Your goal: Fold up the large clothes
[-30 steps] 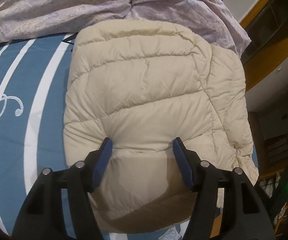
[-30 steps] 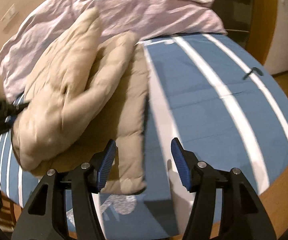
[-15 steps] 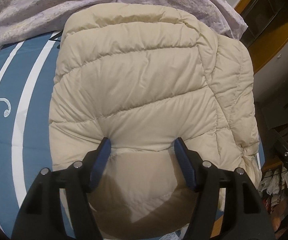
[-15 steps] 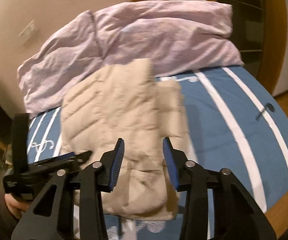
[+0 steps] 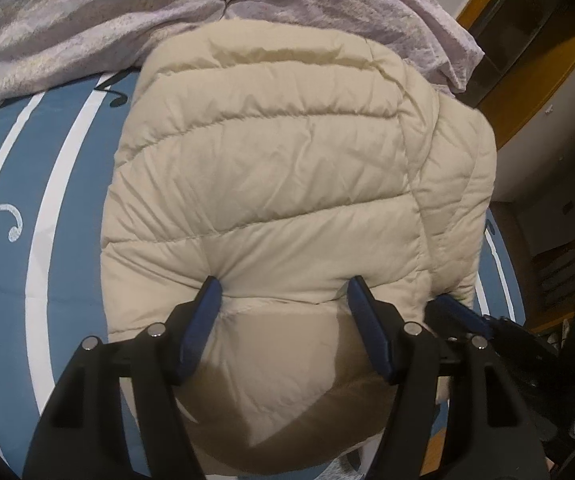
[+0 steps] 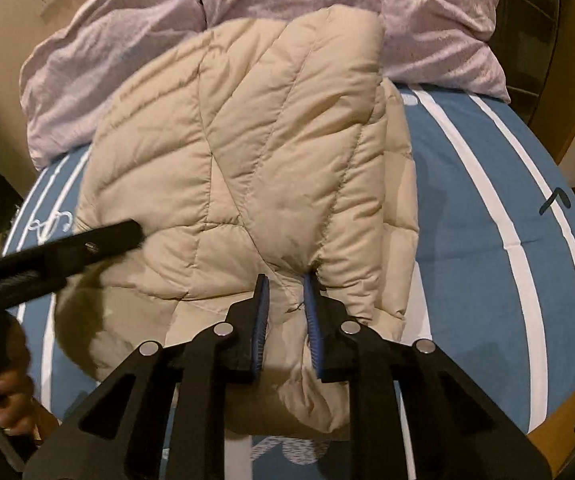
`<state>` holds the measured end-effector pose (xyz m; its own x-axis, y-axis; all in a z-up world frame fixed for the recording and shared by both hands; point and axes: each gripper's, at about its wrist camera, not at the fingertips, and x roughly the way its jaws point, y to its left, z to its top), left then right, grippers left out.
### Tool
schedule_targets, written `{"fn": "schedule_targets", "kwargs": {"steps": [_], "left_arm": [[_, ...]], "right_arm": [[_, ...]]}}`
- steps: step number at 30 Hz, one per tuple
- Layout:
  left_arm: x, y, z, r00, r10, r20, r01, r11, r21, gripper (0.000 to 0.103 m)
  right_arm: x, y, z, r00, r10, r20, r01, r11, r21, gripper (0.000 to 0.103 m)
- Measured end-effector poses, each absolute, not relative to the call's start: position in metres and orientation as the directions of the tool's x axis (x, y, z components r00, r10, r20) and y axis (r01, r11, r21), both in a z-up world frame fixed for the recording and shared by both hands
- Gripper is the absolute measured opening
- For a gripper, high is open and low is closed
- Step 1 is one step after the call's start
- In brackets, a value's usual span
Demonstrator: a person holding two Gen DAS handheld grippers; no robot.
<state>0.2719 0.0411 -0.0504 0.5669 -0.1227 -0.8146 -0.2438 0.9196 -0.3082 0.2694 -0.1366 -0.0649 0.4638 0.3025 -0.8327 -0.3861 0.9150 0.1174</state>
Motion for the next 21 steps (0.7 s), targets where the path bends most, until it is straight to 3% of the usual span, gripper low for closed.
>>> {"fn": "schedule_targets", "kwargs": {"steps": [21], "left_arm": [[0.279, 0.077, -0.014, 0.628, 0.063, -0.775, -0.344, 0.916, -0.205, 0.065]], "right_arm": [[0.274, -0.138, -0.084, 0.437, 0.284, -0.853, -0.382, 0.917, 0.11, 0.017]]}}
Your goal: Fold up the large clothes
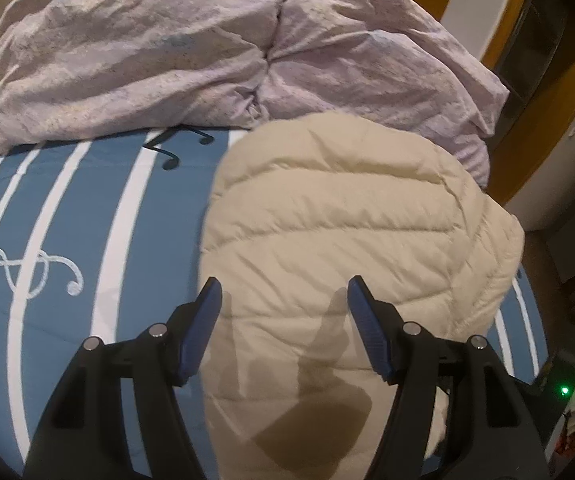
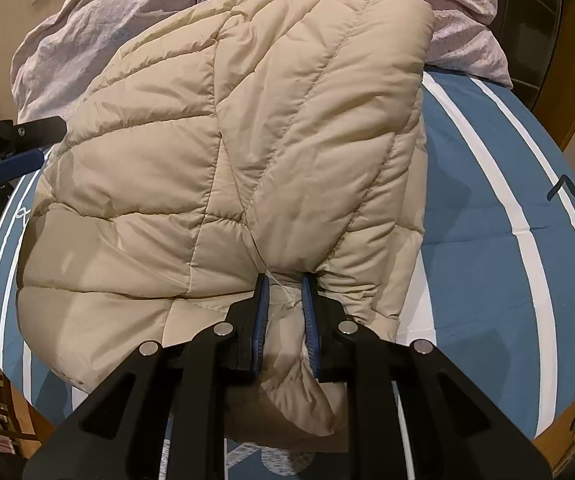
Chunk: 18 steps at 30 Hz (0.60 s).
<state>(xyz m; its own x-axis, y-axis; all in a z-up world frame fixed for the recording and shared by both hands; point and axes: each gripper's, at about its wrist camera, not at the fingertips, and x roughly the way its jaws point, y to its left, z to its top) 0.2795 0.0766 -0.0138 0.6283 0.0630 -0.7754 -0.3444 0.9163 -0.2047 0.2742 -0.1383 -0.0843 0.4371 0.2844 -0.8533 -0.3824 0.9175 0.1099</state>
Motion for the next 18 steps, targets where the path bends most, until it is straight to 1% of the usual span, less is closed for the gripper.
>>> {"fn": "schedule_targets", "kwargs": {"steps": [5, 12, 15, 18], "left_arm": [[0.287, 0.078, -0.019, 0.61, 0.144, -0.779, -0.364, 0.924, -0.114, 0.066], [0.297, 0.073, -0.047, 0.561, 0.113, -0.82, -0.338, 0.936, -0.102, 0.066], [0.299, 0.066, -0.061, 0.545, 0.129, -0.828, -0.315, 0.947, -0.061, 0.067], [0.3, 0.065, -0.068, 0.534, 0.128, -0.836, -0.313, 0.948, -0.055, 0.067]], "right_arm": [[0.274, -0.138, -0.083, 0.437, 0.285, -0.853, -0.383, 0.917, 0.11, 0.017], [0.275, -0.138, -0.086, 0.437, 0.285, -0.853, -0.378, 0.919, 0.113, 0.017], [0.275, -0.138, -0.085, 0.435, 0.288, -0.853, -0.375, 0.919, 0.119, 0.017], [0.275, -0.14, -0.078, 0.43, 0.29, -0.855, -0.375, 0.919, 0.123, 0.019]]}}
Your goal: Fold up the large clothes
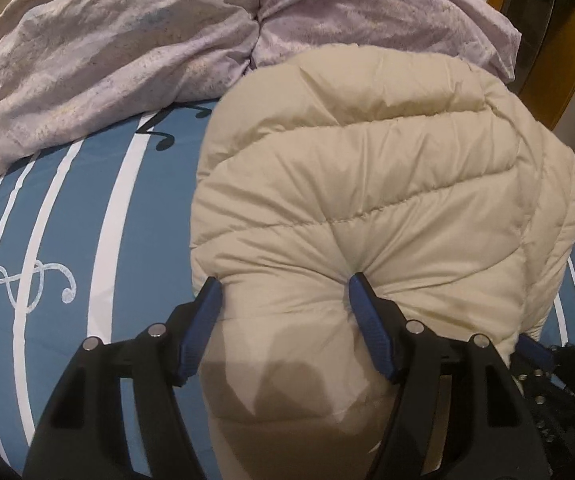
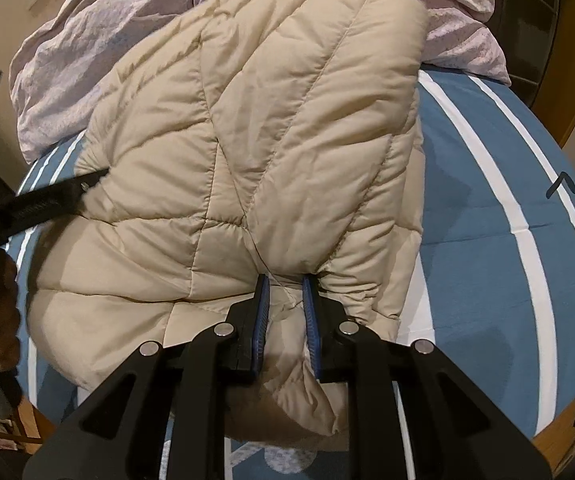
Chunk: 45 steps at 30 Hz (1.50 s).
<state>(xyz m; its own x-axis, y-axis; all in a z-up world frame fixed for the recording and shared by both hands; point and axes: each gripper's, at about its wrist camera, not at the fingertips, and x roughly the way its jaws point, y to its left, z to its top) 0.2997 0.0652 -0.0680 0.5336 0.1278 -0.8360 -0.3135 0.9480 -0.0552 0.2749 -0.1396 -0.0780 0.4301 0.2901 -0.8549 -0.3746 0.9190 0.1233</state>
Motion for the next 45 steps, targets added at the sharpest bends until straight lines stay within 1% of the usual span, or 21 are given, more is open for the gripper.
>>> {"fn": "schedule_targets", "kwargs": {"steps": [3, 5, 7, 13, 18, 23, 26, 31, 34, 38, 40, 45], "left_arm": [[0.301, 0.067, -0.07, 0.528, 0.117, -0.841, -0.316, 0.946, -0.067, 0.067], [0.302, 0.067, -0.071, 0.527, 0.113, -0.842, -0.315, 0.947, -0.07, 0.067], [0.302, 0.066, -0.071, 0.527, 0.111, -0.843, -0.312, 0.947, -0.07, 0.067], [0.305, 0.057, -0.071, 0.527, 0.108, -0.843, -0.291, 0.955, -0.059, 0.067], [0.305, 0.055, -0.072, 0.525, 0.102, -0.845, -0.285, 0.957, -0.062, 0.067], [0.304, 0.062, -0.066, 0.534, 0.069, -0.842, -0.282, 0.954, -0.1, 0.066], [0.306, 0.071, -0.055, 0.556, 0.048, -0.83, -0.293, 0.946, -0.142, 0.066], [0.325, 0.082, -0.023, 0.634, 0.104, -0.766, -0.33, 0.933, -0.147, 0.066], [0.341, 0.079, -0.015, 0.657, 0.145, -0.74, -0.332, 0.937, -0.111, 0.066], [0.361, 0.068, -0.028, 0.644, 0.195, -0.74, -0.325, 0.945, -0.033, 0.067], [0.364, 0.061, -0.039, 0.631, 0.211, -0.746, -0.326, 0.945, -0.007, 0.069], [0.364, 0.059, -0.061, 0.625, 0.241, -0.742, -0.361, 0.933, -0.001, 0.075]], "right_arm": [[0.274, -0.14, -0.063, 0.433, 0.32, -0.843, -0.387, 0.91, 0.147, 0.027], [0.273, -0.139, -0.046, 0.458, 0.364, -0.811, -0.409, 0.896, 0.171, 0.035], [0.276, -0.135, -0.029, 0.491, 0.4, -0.774, -0.431, 0.884, 0.183, 0.039], [0.303, -0.117, -0.01, 0.531, 0.42, -0.736, -0.437, 0.88, 0.186, 0.039], [0.333, -0.107, -0.01, 0.59, 0.353, -0.726, -0.388, 0.913, 0.129, 0.039], [0.361, -0.115, -0.035, 0.596, 0.265, -0.758, -0.297, 0.95, 0.099, 0.038], [0.365, -0.117, -0.051, 0.593, 0.237, -0.77, -0.286, 0.955, 0.074, 0.038], [0.368, -0.117, -0.064, 0.603, 0.234, -0.763, -0.283, 0.957, 0.071, 0.039], [0.369, -0.118, -0.068, 0.61, 0.24, -0.756, -0.277, 0.957, 0.081, 0.039], [0.369, -0.12, -0.073, 0.618, 0.246, -0.747, -0.278, 0.957, 0.086, 0.039], [0.368, -0.121, -0.076, 0.623, 0.251, -0.741, -0.28, 0.956, 0.088, 0.04], [0.366, -0.119, -0.08, 0.651, 0.248, -0.718, -0.285, 0.956, 0.071, 0.041]]}}
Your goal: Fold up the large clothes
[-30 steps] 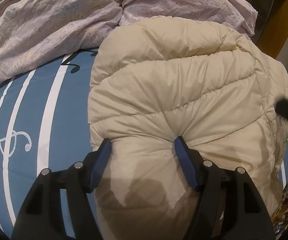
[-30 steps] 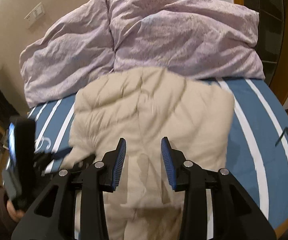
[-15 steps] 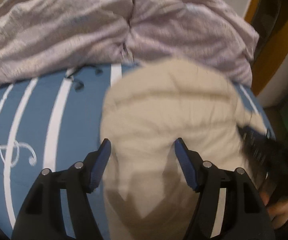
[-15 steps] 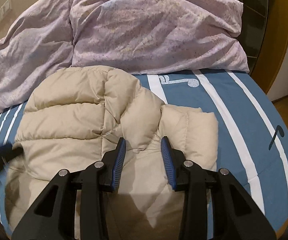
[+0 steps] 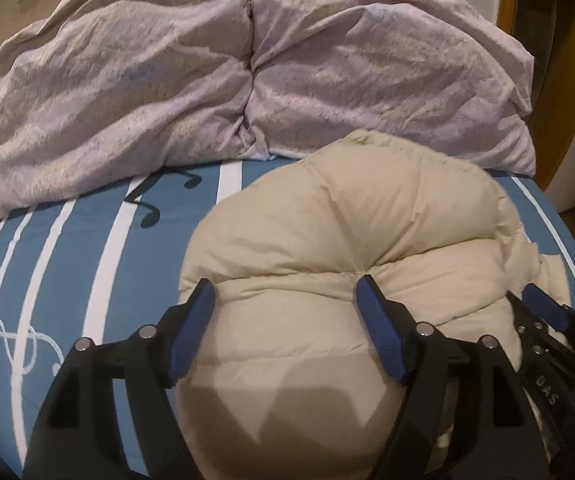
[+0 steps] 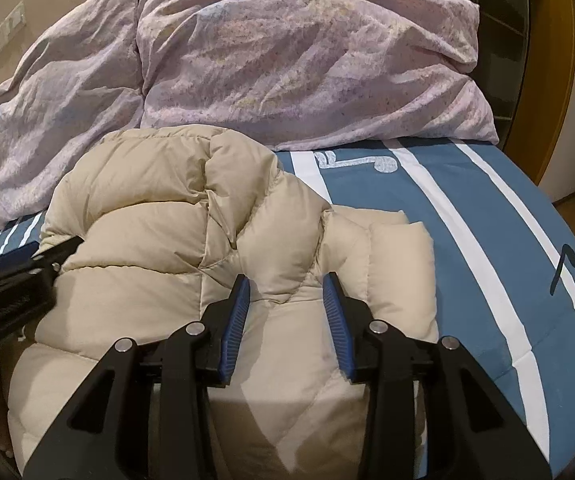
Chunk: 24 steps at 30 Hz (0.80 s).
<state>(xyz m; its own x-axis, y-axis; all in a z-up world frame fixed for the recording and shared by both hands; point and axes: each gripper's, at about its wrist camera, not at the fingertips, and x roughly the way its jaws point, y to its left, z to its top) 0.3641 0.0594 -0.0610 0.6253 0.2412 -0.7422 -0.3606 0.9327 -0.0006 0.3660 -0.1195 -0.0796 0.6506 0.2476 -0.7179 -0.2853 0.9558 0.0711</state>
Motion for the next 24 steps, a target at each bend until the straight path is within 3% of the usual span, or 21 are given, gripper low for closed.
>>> {"fn": "schedule_targets", "kwargs": {"steps": [9, 24], "left_arm": [[0.362, 0.065, -0.081, 0.64, 0.253, -0.726, -0.392, 0.92, -0.026, 0.086], [0.368, 0.065, -0.095, 0.639, 0.272, -0.72, -0.401, 0.916, -0.01, 0.09]], "right_arm": [[0.363, -0.118, -0.088, 0.689, 0.248, -0.681, -0.288, 0.956, 0.058, 0.042], [0.366, -0.118, -0.094, 0.683, 0.267, -0.68, -0.286, 0.954, 0.088, 0.044]]}}
